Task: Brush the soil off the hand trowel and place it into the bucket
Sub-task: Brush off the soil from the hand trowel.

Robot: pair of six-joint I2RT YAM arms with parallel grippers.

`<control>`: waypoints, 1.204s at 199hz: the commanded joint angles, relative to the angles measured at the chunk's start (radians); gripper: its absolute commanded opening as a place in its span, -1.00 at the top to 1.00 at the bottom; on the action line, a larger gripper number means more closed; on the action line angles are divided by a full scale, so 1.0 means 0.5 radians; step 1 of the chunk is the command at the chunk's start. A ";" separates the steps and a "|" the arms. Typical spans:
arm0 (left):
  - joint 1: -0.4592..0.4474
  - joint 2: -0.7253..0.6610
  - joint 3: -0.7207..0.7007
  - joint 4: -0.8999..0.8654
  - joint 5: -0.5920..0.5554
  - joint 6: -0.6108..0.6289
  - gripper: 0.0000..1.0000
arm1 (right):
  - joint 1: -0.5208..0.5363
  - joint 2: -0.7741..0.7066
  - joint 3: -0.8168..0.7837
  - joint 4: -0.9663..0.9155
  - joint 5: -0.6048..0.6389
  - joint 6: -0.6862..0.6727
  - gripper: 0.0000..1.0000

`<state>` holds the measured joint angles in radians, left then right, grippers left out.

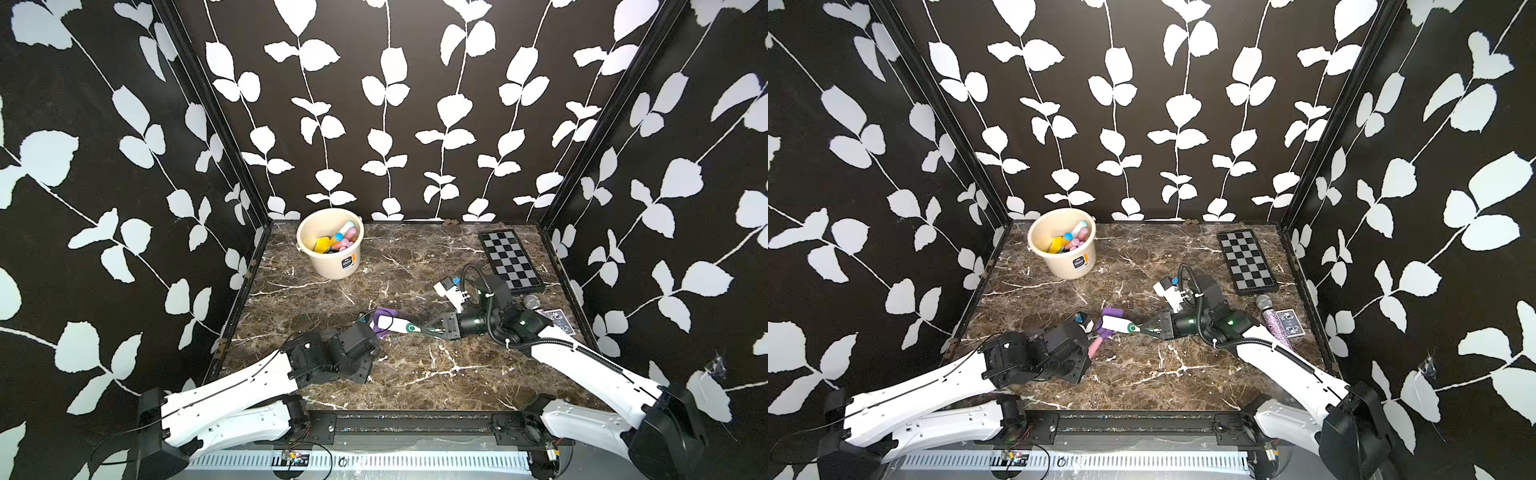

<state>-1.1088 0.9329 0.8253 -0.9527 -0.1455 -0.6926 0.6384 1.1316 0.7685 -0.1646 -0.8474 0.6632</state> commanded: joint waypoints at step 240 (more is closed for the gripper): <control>0.007 0.087 0.031 -0.043 -0.059 0.053 1.00 | 0.141 0.266 -0.055 0.226 0.343 0.354 1.00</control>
<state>-1.1091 0.9947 0.8257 -0.9745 -0.1310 -0.6804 0.7200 1.2747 0.7330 -0.0383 -0.7410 0.7979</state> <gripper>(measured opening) 0.264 0.125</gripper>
